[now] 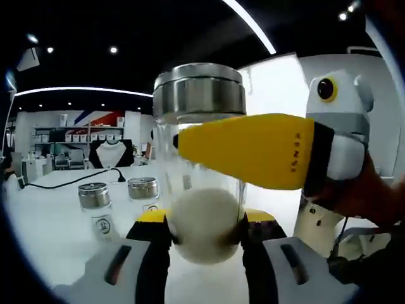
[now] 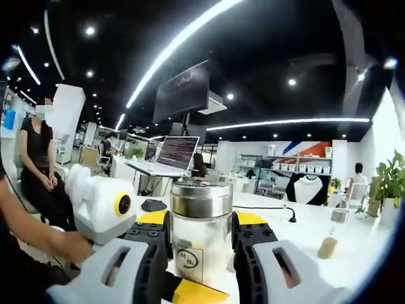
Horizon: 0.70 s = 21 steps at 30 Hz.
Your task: Rotate the seasoning bottle until the label or dispensing opening points toward the visible target arrow and the bottle remains upright within the marked orientation range
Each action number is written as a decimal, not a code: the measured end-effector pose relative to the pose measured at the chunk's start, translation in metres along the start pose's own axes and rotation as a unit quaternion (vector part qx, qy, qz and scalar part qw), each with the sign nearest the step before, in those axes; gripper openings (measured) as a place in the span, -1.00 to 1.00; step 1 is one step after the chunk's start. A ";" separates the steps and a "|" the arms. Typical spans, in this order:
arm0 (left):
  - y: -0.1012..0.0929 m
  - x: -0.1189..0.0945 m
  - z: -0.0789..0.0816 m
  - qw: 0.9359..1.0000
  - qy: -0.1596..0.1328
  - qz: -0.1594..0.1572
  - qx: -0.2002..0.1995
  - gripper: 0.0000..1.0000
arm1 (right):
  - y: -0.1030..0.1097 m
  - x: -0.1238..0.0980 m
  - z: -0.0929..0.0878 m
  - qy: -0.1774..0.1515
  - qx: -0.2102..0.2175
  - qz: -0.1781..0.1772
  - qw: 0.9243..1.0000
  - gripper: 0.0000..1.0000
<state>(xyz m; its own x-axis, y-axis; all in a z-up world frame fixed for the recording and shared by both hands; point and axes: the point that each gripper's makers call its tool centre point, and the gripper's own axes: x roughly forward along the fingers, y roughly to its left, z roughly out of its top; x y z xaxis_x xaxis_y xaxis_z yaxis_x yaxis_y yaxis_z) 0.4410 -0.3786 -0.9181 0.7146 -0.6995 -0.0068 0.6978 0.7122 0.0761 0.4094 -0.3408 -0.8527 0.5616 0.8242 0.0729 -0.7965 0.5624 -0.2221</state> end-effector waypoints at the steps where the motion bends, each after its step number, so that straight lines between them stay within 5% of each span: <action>1: -0.001 -0.002 -0.001 1.000 0.004 -0.004 0.001 -0.11 | 0.001 0.000 -0.002 0.004 0.000 0.007 1.000 -0.27; 8: -0.006 -0.002 -0.005 0.998 0.036 -0.039 0.021 -0.11 | 0.002 0.000 -0.011 0.038 0.000 0.027 0.999 -0.25; 11: -0.006 -0.001 -0.010 0.996 0.060 -0.041 0.051 -0.11 | 0.000 0.000 -0.012 0.039 0.045 0.033 0.998 -0.24; 14: -0.012 0.000 -0.012 0.995 0.065 -0.060 0.043 -0.11 | -0.002 0.000 -0.006 0.018 0.084 0.042 0.995 -0.23; 21: -0.018 0.005 -0.015 0.995 0.064 -0.076 -0.009 -0.10 | -0.010 -0.002 -0.011 0.040 0.095 0.023 0.994 -0.25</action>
<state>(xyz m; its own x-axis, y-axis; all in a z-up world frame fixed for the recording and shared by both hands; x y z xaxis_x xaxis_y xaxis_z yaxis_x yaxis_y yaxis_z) 0.4325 -0.3943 -0.9344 0.6009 -0.7863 -0.1436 0.7978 0.6011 0.0471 0.4188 -0.3485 -0.8609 0.5343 0.8452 -0.0115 -0.8450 0.5336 -0.0359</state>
